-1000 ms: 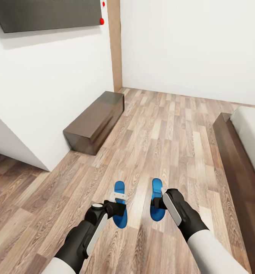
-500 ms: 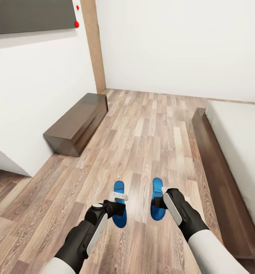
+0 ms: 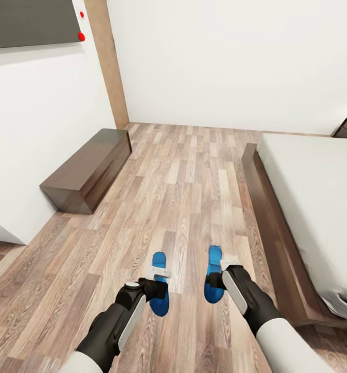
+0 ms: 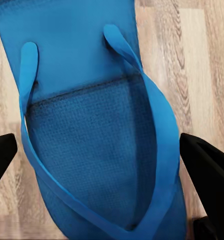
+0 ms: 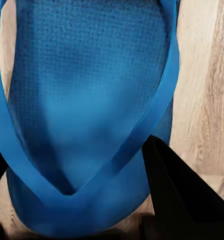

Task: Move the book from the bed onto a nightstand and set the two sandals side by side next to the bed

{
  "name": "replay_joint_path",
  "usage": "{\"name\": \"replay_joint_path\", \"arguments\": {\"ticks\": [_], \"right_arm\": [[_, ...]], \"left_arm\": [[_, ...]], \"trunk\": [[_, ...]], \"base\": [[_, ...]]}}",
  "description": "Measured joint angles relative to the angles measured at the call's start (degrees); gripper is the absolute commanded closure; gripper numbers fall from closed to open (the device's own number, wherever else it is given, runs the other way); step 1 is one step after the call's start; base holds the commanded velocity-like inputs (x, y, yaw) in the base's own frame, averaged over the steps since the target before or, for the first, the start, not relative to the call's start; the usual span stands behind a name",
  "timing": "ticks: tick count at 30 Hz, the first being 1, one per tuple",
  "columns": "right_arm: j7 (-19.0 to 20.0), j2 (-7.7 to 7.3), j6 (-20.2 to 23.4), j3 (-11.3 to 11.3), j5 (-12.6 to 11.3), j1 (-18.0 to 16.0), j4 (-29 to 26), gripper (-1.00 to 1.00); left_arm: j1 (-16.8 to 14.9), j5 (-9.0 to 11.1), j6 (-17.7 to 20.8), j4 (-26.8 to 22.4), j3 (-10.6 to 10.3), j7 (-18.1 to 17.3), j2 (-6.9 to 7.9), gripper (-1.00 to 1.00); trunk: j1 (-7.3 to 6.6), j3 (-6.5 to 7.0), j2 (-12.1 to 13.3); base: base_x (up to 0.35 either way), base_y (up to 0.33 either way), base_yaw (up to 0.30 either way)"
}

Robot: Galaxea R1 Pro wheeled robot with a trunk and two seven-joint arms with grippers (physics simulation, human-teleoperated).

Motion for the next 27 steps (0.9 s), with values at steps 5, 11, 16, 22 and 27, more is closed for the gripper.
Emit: {"name": "replay_joint_path", "arguments": {"ticks": [5,11,16,22,27], "right_arm": [[2.40,0.05,-7.02,0.14,0.58,0.43,8.98,1.00],[8.87,-0.25,-18.99,0.15,1.26,0.53,22.93,1.00],[10.46,-0.29,-27.23,0.14,5.40,0.52,32.94,1.00],[10.65,-0.18,-38.34,0.06,7.15,0.56,41.13,1.00],[13.30,-0.23,-40.81,0.05,7.29,0.66,42.28,1.00]], "left_arm": [[-0.28,0.04,-5.18,8.96,-0.01,0.60,-0.03,1.00],[-0.48,0.12,-15.49,21.46,5.10,0.67,1.44,1.00],[-0.50,0.16,-25.82,32.17,6.94,0.65,1.58,1.00],[-0.23,0.09,-32.28,37.33,7.03,0.65,1.48,1.00],[-0.17,-0.37,-35.73,41.62,6.58,0.65,1.07,1.00]], "trunk": [[-0.01,0.01,0.00],[0.00,0.01,0.00],[-0.01,0.01,-0.01],[0.00,0.01,-0.01],[0.02,0.07,-0.01]], "base": [[-0.006,-0.006,-0.002],[0.000,0.000,0.000],[0.000,0.000,0.000],[-0.040,-0.023,0.000],[-0.230,-0.178,-0.059]]}}
